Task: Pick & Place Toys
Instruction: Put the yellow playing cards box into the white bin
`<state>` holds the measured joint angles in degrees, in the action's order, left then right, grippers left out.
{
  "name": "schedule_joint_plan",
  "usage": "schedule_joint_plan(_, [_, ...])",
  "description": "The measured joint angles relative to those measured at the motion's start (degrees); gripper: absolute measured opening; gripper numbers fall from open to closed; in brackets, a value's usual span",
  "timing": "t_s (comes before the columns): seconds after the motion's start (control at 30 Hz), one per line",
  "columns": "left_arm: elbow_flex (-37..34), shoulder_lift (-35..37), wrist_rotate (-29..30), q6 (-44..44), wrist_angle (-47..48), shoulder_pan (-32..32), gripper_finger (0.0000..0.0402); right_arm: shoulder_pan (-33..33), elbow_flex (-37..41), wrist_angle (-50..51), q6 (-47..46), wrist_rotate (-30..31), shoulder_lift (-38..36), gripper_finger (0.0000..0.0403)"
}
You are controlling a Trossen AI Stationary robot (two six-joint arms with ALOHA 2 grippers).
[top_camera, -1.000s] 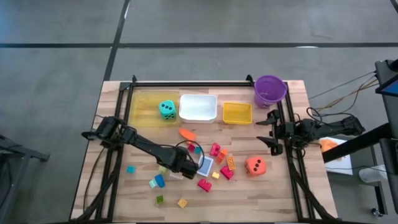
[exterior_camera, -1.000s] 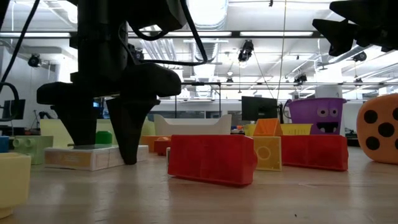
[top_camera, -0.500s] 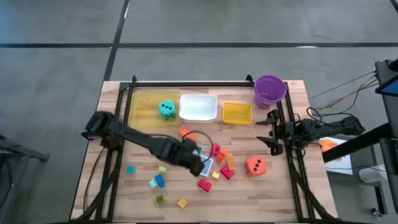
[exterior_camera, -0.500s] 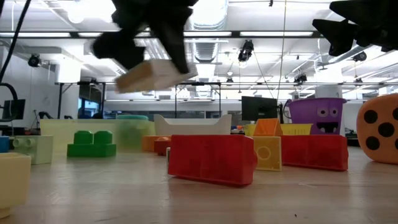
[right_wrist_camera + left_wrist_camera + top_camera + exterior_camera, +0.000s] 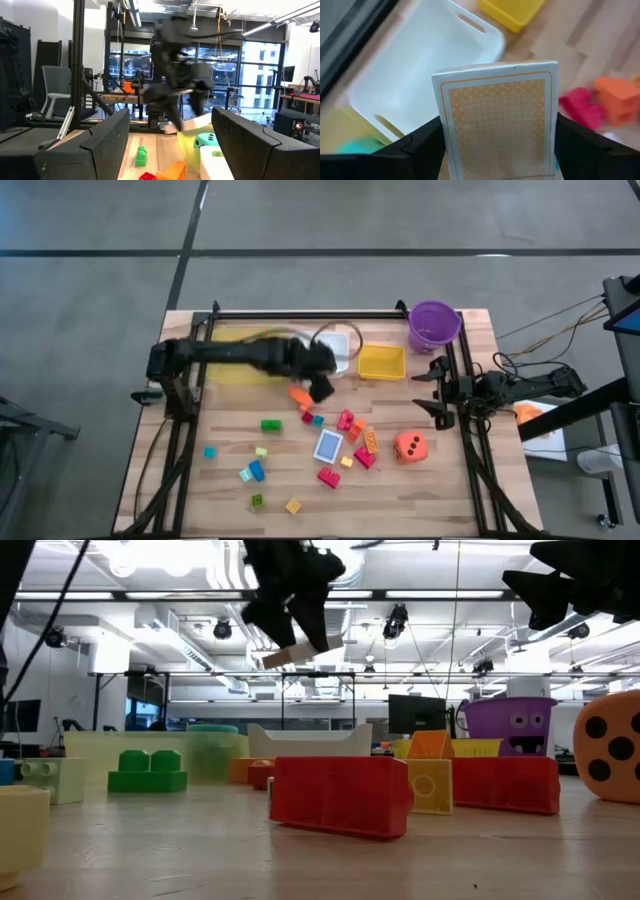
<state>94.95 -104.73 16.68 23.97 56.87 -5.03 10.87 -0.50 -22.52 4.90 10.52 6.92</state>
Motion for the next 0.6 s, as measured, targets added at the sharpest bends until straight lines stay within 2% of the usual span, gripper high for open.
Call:
schedule_joint_plan(0.13, [-0.03, 0.00, -5.30, -9.13, 0.19, -8.60, 0.0291, -0.02, 0.01, 0.00, -0.07, 0.00, 0.00, 0.0280])
schedule_joint_plan(0.33, [-0.03, -0.02, -6.03, -9.39, 0.16, -18.44, 0.0291, -0.01, 0.00, 0.00, -0.15, 0.00, 0.00, 0.0280])
schedule_joint_plan(0.53, [-0.08, -0.03, -6.33, -15.38, -0.63, -19.89, 0.0291, 0.00, -0.01, 0.00, -0.19, 0.00, 0.00, 0.0280])
schedule_joint_plan(0.6, [-0.08, -0.04, -6.49, -14.77, -0.71, -19.50, 0.0291, 0.00, 0.01, 0.00, 0.03, 0.00, 0.00, 0.0280])
